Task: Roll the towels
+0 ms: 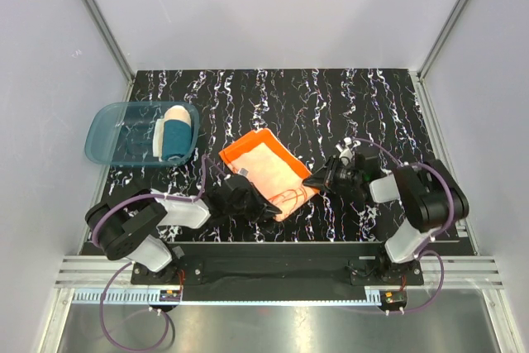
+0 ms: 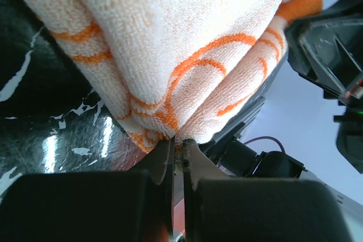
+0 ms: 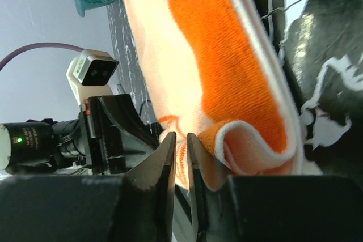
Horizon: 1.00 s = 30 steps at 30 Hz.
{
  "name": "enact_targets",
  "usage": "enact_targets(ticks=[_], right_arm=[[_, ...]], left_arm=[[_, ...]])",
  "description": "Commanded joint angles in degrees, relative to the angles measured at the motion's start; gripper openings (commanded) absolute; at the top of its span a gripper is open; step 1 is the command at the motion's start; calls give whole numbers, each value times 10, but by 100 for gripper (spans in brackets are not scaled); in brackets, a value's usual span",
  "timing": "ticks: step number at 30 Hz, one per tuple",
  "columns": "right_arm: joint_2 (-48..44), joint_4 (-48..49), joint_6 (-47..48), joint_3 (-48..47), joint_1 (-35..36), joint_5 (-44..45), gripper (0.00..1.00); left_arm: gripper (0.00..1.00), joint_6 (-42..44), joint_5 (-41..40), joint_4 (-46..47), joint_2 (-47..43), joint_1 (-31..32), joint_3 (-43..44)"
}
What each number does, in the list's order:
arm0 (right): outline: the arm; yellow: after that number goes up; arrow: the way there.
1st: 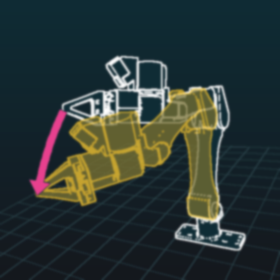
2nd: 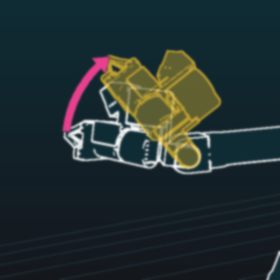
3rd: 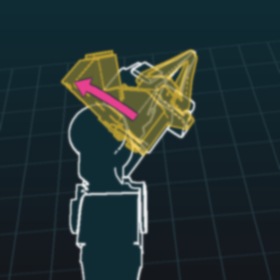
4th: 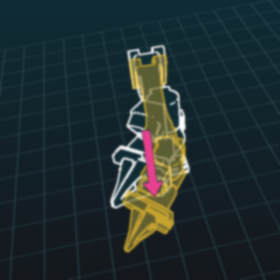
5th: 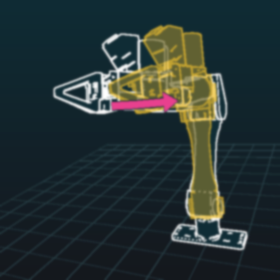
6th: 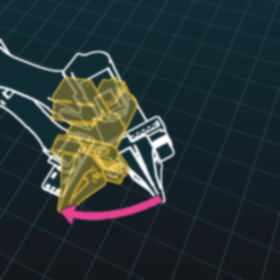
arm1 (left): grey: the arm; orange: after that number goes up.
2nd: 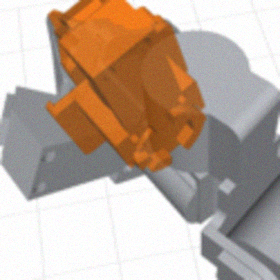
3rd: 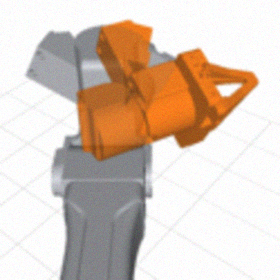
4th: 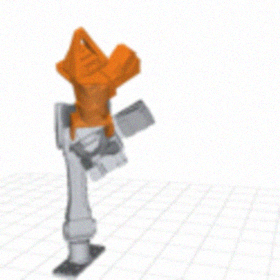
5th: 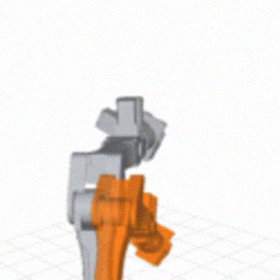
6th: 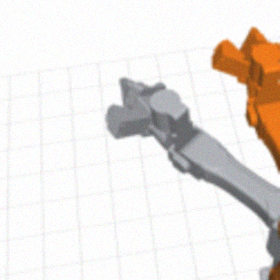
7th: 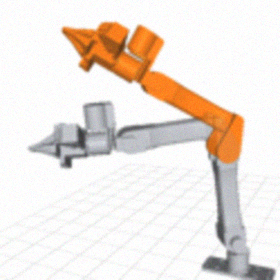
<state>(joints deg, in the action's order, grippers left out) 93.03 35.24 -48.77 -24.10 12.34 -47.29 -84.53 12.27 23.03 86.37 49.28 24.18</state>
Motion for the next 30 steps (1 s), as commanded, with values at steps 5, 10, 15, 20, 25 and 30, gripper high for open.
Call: enact_targets(ticks=[5,10,15,20,25,30], right_arm=[[134,225,-56,9,4,-12,17],[161,224,-53,1,4,15,13],[168,165,-8,-5,3,51,11],[167,152,-2,-10,3,59,11],[170,144,3,-13,3,60,11],[174,145,5,-12,3,59,11]], left_arm=[[0,-13,4,11,7,-9,-26],[0,-10,-2,5,4,-8,-36],[18,25,-15,-39,-15,-9,-37],[51,69,-59,-140,-82,-9,-37],[54,151,-159,-306,-184,-1,32],[59,324,-338,-481,-226,83,164]])
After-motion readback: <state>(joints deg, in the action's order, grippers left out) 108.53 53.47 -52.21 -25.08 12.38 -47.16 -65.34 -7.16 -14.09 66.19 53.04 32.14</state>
